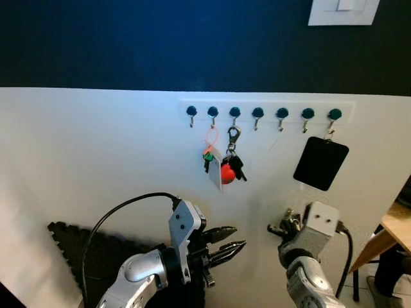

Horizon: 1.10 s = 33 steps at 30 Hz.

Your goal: Hang keys on a hook

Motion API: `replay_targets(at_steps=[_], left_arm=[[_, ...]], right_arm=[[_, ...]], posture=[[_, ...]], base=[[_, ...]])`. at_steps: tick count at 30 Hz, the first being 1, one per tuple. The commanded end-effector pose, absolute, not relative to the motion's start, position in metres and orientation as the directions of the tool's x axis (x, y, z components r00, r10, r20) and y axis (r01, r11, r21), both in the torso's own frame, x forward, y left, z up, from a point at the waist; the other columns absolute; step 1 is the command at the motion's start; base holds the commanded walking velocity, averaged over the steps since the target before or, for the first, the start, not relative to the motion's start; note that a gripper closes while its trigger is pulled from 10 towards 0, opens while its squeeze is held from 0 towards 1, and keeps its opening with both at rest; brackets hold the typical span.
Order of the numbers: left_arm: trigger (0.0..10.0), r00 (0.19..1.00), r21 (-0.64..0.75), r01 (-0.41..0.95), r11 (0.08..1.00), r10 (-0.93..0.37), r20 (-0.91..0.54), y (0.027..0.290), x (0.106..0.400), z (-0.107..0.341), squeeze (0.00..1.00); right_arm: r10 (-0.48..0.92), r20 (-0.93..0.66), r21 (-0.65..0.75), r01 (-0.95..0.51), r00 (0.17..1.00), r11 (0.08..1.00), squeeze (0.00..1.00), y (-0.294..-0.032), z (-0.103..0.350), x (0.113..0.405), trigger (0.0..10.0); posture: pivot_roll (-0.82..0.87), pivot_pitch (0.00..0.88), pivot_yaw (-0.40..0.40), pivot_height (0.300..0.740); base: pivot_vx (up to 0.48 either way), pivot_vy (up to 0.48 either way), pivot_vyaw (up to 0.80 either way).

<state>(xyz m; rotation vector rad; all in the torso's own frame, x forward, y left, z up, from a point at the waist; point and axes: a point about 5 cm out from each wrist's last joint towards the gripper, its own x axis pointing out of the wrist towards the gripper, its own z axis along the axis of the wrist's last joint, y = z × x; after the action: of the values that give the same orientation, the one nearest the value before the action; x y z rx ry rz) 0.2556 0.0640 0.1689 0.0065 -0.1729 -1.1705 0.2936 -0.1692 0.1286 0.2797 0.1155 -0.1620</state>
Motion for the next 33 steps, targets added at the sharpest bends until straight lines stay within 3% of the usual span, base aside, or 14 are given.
replay_targets(at_steps=[1, 7, 12, 16, 20, 25, 33], left_arm=[[10.0, 0.368, 0.112, 0.918, 0.380, -0.923, 0.114, 0.066, 0.254, 0.168, 0.00], [10.0, 0.361, 0.110, 0.921, 0.373, -0.926, 0.112, 0.066, 0.254, 0.168, 0.00], [10.0, 0.356, 0.110, 0.923, 0.368, -0.928, 0.109, 0.066, 0.252, 0.167, 0.00], [10.0, 0.352, 0.109, 0.925, 0.363, -0.930, 0.107, 0.067, 0.250, 0.167, 0.00], [10.0, 0.343, 0.108, 0.929, 0.353, -0.934, 0.104, 0.065, 0.250, 0.166, 0.00], [10.0, 0.339, 0.109, 0.931, 0.350, -0.935, 0.105, 0.063, 0.250, 0.166, 0.00], [10.0, 0.335, 0.108, 0.932, 0.345, -0.937, 0.095, 0.064, 0.249, 0.163, 0.00]], right_arm=[[-0.138, -0.140, 0.244, 0.170, 0.980, 0.955, 0.00, -0.169, 0.130, 0.291, 10.0], [-0.110, -0.167, 0.158, 0.137, 0.980, 0.978, 0.00, -0.175, 0.136, 0.290, 10.0], [-0.009, -0.259, 0.044, 0.021, 0.966, 0.999, 0.00, -0.177, 0.135, 0.285, 10.0], [0.145, -0.425, -0.067, -0.190, 0.894, 0.979, 0.00, -0.178, 0.128, 0.272, 10.0], [0.183, -0.555, -0.169, -0.325, 0.812, 0.930, 0.00, -0.185, 0.119, 0.261, 10.0], [0.194, -0.597, -0.166, -0.357, 0.778, 0.919, 0.00, -0.189, 0.116, 0.257, 10.0], [0.264, -0.722, -0.171, -0.535, 0.640, 0.827, 0.00, -0.200, 0.117, 0.243, 10.0]], posture=[[0.07, 0.074, 0.053, 0.740], [0.06, 0.077, 0.054, 0.740], [0.06, 0.079, 0.056, 0.740], [0.06, 0.079, 0.060, 0.740], [0.06, 0.076, 0.063, 0.740], [0.06, 0.074, 0.062, 0.740], [0.06, 0.067, 0.059, 0.740]], base=[[0.000, 0.000, 0.00], [0.000, 0.000, 0.00], [0.000, 0.000, 0.00], [0.000, 0.000, 0.00], [0.000, 0.000, 0.00], [0.000, 0.000, 0.00], [0.000, 0.000, 0.00]])
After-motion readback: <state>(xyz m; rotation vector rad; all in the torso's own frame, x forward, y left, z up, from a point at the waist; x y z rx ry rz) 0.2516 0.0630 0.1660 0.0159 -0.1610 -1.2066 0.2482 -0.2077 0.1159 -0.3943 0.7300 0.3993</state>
